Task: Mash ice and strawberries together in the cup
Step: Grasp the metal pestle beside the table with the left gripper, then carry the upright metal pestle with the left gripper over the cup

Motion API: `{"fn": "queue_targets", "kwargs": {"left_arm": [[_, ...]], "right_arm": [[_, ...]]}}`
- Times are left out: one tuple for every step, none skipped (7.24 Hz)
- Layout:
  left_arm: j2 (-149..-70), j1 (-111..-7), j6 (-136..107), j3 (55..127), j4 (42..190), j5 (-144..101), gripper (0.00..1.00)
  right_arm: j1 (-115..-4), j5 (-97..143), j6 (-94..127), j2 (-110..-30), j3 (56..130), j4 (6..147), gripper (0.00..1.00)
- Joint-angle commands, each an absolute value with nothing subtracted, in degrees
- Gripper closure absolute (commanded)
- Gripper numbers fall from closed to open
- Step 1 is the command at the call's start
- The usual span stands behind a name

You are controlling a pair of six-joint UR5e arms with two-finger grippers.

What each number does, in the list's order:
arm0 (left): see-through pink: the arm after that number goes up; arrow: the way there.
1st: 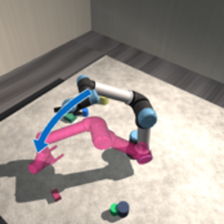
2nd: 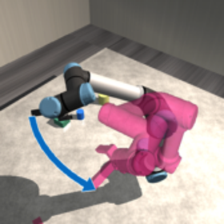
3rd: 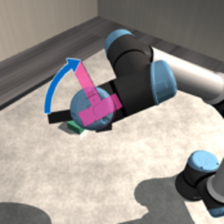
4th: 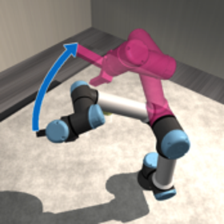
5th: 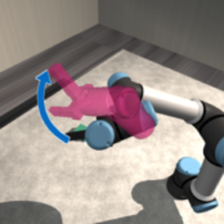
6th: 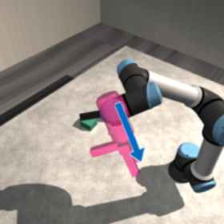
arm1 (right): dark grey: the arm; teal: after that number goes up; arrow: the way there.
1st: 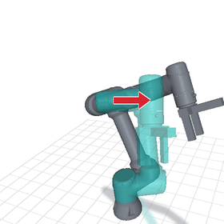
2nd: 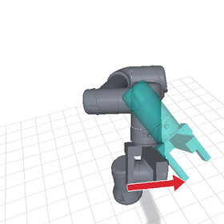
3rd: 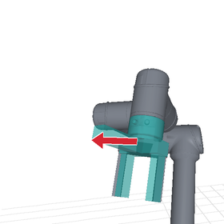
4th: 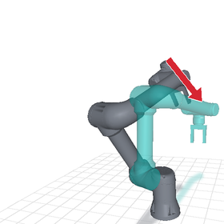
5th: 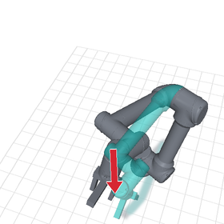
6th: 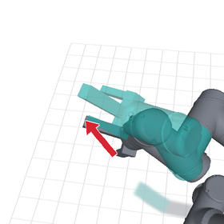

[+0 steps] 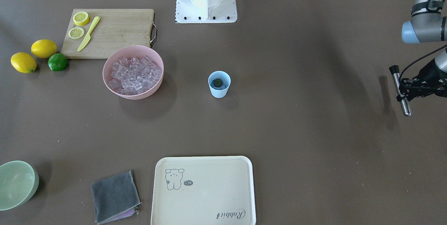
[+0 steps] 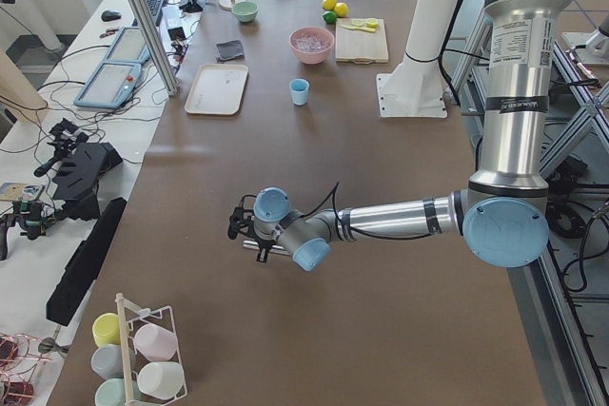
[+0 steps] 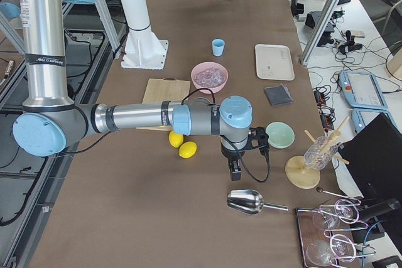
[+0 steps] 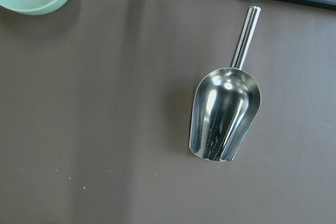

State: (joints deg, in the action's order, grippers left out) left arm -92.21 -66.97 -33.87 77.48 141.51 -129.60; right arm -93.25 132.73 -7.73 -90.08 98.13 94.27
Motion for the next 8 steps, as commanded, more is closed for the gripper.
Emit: {"fn": "queue_targets", "kwargs": {"left_arm": [[-100.2, -66.9, -37.0, 79.9, 141.4, -129.8, 1.00], [-104.5, -66.5, -47.0, 81.5, 141.4, -129.7, 1.00], [-107.1, -64.1, -58.6, 83.6, 141.9, -129.0, 1.00], [-107.1, -63.6, -59.8, 86.7, 141.8, -128.8, 1.00], [-107.3, -62.6, -59.8, 90.7, 141.9, -126.5, 1.00], [-108.4, -57.8, -59.5, 94.6, 143.2, -121.7, 1.00], [-109.7, -53.3, -59.5, 98.1, 143.4, -115.4, 1.00], [-110.8, -48.0, -59.5, 100.7, 143.6, -109.3, 1.00]], "right_arm": [[-93.3, 132.8, -7.7, -89.9, 98.5, 94.7, 0.00], [-93.3, 132.8, -7.7, -89.8, 98.4, 94.7, 0.00], [-93.3, 132.8, -7.7, -89.8, 98.4, 94.8, 0.00], [-93.3, 132.8, -7.7, -90.1, 98.4, 94.8, 0.00], [-93.3, 132.8, -7.7, -90.3, 98.3, 94.8, 0.00], [-93.3, 132.8, -7.7, -90.3, 98.4, 94.8, 0.00], [-93.3, 133.1, -7.7, -89.8, 98.4, 94.9, 0.00], [-93.3, 134.5, -7.7, -89.6, 98.4, 95.9, 0.00]]}}
